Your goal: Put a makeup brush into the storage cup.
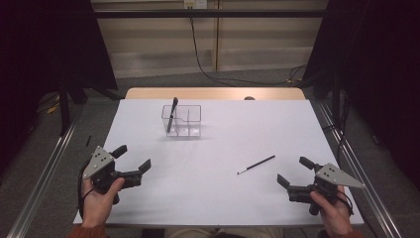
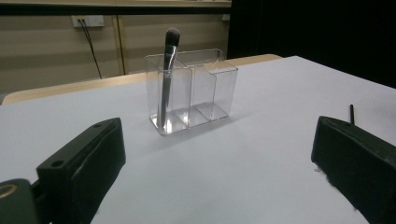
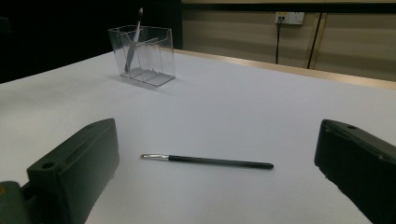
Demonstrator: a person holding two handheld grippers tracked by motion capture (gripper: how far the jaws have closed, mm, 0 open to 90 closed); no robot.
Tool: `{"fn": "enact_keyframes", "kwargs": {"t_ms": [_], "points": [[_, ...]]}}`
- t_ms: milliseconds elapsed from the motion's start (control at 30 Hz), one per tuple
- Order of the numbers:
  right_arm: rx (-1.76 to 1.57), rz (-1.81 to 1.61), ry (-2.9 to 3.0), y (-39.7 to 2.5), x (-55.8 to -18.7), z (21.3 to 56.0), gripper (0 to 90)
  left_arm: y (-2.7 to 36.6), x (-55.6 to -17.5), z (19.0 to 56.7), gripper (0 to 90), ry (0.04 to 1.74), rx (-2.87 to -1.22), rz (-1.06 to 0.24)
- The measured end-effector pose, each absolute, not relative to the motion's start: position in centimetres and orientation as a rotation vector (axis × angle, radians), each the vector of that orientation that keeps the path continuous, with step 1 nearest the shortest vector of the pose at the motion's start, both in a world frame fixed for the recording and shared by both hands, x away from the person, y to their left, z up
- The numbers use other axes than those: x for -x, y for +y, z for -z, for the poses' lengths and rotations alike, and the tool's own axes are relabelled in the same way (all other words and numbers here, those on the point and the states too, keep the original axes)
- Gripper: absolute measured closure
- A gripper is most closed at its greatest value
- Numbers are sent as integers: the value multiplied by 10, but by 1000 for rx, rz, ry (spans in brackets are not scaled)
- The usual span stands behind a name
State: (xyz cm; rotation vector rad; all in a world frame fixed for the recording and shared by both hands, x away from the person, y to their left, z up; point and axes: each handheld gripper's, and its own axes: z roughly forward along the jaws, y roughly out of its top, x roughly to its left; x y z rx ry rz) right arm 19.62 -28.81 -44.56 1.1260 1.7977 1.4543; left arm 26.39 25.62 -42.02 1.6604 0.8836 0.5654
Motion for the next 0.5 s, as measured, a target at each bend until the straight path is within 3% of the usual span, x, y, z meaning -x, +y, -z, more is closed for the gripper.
{"fn": "enact_keyframes", "kwargs": {"t_ms": [500], "points": [[-1122,-1458,1790,-290,-193,445,0,261,-243,426,29,881,-1656,-566]]}}
